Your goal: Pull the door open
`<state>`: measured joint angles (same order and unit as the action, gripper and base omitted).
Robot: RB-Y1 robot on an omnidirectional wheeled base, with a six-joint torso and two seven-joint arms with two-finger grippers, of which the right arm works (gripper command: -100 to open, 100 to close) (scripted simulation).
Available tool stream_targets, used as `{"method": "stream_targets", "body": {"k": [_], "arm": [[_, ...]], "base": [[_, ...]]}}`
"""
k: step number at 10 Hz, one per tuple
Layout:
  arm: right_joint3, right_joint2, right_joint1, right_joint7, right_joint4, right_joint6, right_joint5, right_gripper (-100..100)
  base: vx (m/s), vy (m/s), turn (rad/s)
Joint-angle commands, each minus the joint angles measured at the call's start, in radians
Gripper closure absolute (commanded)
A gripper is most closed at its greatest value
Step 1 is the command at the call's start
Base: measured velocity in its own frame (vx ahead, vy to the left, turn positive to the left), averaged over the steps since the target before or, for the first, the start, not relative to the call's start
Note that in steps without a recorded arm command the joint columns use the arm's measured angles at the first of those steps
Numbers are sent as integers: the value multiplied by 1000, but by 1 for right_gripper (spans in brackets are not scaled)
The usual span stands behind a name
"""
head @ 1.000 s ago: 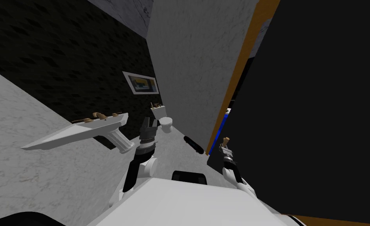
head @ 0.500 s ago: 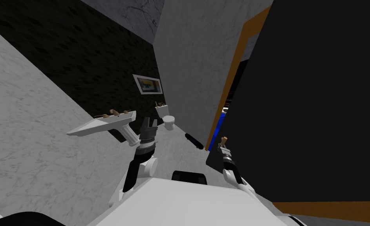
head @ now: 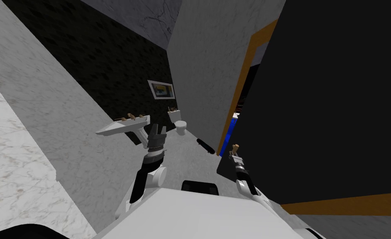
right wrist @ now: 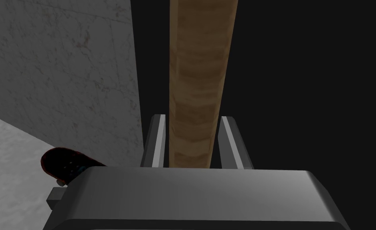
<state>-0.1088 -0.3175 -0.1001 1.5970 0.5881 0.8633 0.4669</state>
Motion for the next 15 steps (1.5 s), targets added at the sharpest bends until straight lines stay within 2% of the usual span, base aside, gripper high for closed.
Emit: {"method": "stream_targets", "body": {"k": [1,5,6,7,14,15], "arm": [[-22,-5,18,16,17,-2,-12,100],[-67,-28,32,60,29,11,-39,100],[-60,-24,25,53,20,10,-35,100],[-84,-37,35,78,25,21,-48,100],[-165,-91,70,164,48,64,-95,100],[-156,-89,70,153,57,52,-90,100]], "base": [[-249,-4,75],[-223,-44,74],[-97,-17,29],[-148,-22,71],[-210,-42,64],[-84,-27,21]]}}
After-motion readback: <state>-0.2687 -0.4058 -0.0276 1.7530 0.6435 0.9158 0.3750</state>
